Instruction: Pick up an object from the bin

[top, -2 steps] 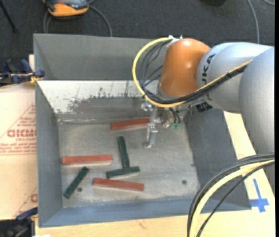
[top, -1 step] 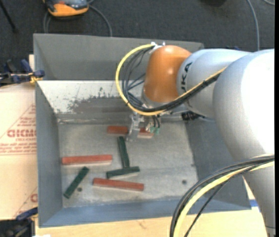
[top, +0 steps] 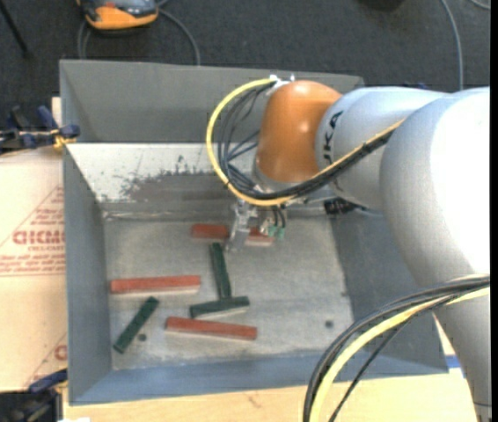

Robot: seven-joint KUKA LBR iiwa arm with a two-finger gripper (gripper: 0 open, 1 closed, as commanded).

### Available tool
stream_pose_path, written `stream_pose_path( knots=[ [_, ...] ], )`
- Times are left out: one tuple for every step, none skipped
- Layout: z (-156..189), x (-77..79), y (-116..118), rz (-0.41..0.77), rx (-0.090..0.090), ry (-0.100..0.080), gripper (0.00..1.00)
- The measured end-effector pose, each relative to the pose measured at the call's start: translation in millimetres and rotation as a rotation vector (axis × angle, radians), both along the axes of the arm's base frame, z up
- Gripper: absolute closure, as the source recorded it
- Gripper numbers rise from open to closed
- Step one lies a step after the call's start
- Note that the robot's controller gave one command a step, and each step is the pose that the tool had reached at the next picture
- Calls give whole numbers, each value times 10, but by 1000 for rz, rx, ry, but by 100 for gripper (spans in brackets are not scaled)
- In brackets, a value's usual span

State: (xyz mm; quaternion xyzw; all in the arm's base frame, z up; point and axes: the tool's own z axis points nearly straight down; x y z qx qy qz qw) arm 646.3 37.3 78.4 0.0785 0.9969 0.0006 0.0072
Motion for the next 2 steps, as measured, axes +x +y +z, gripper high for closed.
stream_pose_path(
  knots=[
    [458,-28,-205,-31,1,17,100],
    [-92,-100,-381,-97,2,12,0]
  ],
)
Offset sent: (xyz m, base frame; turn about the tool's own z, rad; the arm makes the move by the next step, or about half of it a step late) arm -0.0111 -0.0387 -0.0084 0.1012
